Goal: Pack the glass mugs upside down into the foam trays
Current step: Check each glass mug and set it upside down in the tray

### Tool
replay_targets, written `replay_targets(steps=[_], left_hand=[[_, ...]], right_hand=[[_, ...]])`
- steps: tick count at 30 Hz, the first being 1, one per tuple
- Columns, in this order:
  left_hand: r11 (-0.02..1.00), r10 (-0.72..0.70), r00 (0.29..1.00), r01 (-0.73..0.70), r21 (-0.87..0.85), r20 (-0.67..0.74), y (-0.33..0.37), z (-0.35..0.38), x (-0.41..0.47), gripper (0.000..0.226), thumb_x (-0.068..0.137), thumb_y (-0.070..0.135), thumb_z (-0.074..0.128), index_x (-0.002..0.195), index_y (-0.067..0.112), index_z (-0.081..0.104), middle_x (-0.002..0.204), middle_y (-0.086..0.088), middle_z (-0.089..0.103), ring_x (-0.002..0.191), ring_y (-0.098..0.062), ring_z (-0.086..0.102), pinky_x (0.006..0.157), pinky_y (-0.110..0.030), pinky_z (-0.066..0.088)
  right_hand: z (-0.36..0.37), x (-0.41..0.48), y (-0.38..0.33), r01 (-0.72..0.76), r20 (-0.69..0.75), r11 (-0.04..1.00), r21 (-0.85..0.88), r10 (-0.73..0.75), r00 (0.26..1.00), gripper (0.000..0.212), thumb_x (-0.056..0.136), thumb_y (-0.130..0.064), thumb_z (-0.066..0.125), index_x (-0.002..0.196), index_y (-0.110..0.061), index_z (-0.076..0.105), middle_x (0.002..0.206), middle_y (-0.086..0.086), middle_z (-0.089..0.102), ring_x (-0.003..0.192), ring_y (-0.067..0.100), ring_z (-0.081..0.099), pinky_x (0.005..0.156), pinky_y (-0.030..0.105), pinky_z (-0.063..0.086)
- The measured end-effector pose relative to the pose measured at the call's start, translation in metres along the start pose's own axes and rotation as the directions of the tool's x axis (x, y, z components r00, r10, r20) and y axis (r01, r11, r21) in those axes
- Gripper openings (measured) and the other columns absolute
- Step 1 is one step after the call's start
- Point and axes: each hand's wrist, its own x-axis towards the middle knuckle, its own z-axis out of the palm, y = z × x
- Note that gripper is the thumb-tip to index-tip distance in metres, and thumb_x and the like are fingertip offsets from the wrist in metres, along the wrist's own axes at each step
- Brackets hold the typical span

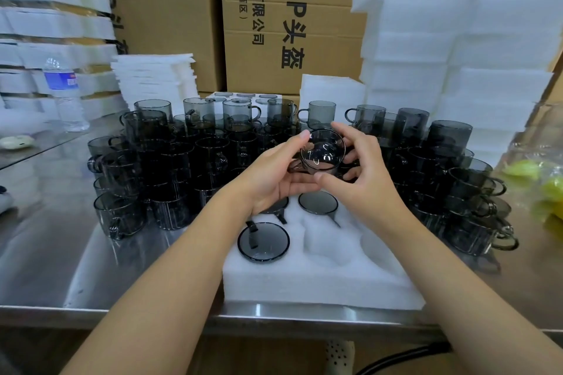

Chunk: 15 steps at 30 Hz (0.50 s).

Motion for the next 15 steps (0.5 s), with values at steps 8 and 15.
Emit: replay_targets(steps=[8, 15], left_hand=[[0.996, 0.078, 0.997, -0.078, 0.034, -0.013, -0.0003, 0.0009, -0.0015, 0.055, 0.072, 0.06, 0.053, 0.114, 0.026, 0.062, 0.086, -0.004, 0.074, 0.074, -0.014, 0.059, 0.06, -0.02, 0.052], [0.992, 0.094, 0.991, -0.085, 0.091, -0.093, -0.0011, 0.0007, -0.0006, 0.031, 0.098, 0.044, 0.045, 0.11, 0.027, 0.067, 0.094, -0.01, 0.07, 0.083, -0.024, 0.048, 0.058, -0.02, 0.047]], right_hand=[[0.0018, 0.0015, 0.0055, 0.08, -0.014, 0.995, -0.058, -0.081, 0.997, 0.069, 0.071, -0.014, 0.078, 0.112, -0.054, 0.041, 0.107, -0.016, 0.035, 0.094, -0.013, 0.04, 0.082, 0.01, 0.035], [0.0022, 0.0009, 0.0089, 0.06, -0.022, 0.994, -0.093, -0.062, 0.998, 0.066, 0.069, -0.015, 0.079, 0.113, -0.045, 0.04, 0.117, -0.022, 0.04, 0.105, -0.004, 0.042, 0.082, 0.01, 0.035]])
